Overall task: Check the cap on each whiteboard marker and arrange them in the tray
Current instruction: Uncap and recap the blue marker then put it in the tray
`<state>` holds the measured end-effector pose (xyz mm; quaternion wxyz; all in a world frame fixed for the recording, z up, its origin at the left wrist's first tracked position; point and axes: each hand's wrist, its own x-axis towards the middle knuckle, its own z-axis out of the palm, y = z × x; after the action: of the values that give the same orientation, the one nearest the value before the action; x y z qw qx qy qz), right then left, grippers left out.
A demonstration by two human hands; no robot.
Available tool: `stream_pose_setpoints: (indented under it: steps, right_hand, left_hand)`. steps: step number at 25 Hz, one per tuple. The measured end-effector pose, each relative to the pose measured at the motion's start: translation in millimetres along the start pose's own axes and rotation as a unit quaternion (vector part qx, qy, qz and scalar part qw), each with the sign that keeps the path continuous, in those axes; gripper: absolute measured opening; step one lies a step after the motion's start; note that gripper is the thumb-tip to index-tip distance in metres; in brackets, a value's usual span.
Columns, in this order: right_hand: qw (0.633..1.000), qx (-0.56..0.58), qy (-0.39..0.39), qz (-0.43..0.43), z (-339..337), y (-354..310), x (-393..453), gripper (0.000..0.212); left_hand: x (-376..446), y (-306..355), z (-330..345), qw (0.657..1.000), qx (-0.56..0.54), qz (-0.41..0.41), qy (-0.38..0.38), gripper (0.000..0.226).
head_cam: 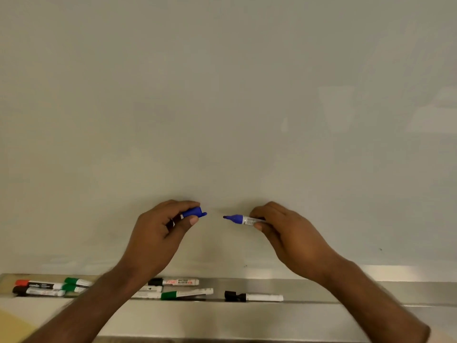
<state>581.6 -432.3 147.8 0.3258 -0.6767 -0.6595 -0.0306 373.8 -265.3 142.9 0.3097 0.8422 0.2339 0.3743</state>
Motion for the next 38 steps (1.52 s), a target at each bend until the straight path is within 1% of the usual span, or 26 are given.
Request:
stream_pose_setpoints:
  steps: [2, 5, 8, 12, 19, 23, 30, 35, 38]
  right_hand:
    - [1.000, 0.022, 0.009, -0.015, -22.3, -13.5, 10.0, 0.025]
    - [0.999, 0.025, 0.012, -0.043, -46.8, -30.4, 21.6, 0.024]
    - [0.997, -0.011, 0.023, -0.070, -60.1, -45.0, 32.2, 0.024]
    - [0.992, -0.073, 0.028, -0.097, -68.0, -57.7, 41.3, 0.026]
    - [0.985, -0.125, -0.003, -0.119, -65.9, -68.1, 45.6, 0.025]
    - [0.986, -0.126, -0.002, -0.109, -64.0, -69.1, 44.2, 0.021]
    - [0.994, -0.073, 0.004, -0.083, -57.4, -69.5, 38.6, 0.018]
    - [0.998, -0.035, -0.016, -0.047, -46.1, -58.1, 35.3, 0.023]
    - [0.999, 0.007, -0.044, -0.013, -32.6, -46.8, 32.6, 0.021]
  left_hand:
    - [7.2, 15.2, -12.3, 1.000, -0.016, 0.003, 0.020, 0.022]
    - [17.2, 34.0, -30.2, 0.999, -0.004, 0.034, 0.022, 0.023]
    - [23.1, 49.6, -42.7, 0.997, 0.007, 0.071, 0.006, 0.024]
    - [26.4, 63.9, -50.0, 0.995, 0.014, 0.100, 0.003, 0.022]
    - [24.2, 77.5, -46.5, 0.992, 0.034, 0.117, -0.023, 0.020]
    - [22.8, 82.6, -39.5, 0.989, 0.060, 0.135, -0.012, 0.018]
    - [18.7, 78.8, -26.3, 0.984, 0.076, 0.163, 0.015, 0.018]
    - [15.5, 64.0, -15.4, 0.990, 0.042, 0.136, 0.002, 0.019]
    - [12.9, 48.2, -5.8, 0.994, 0.029, 0.109, -0.008, 0.021]
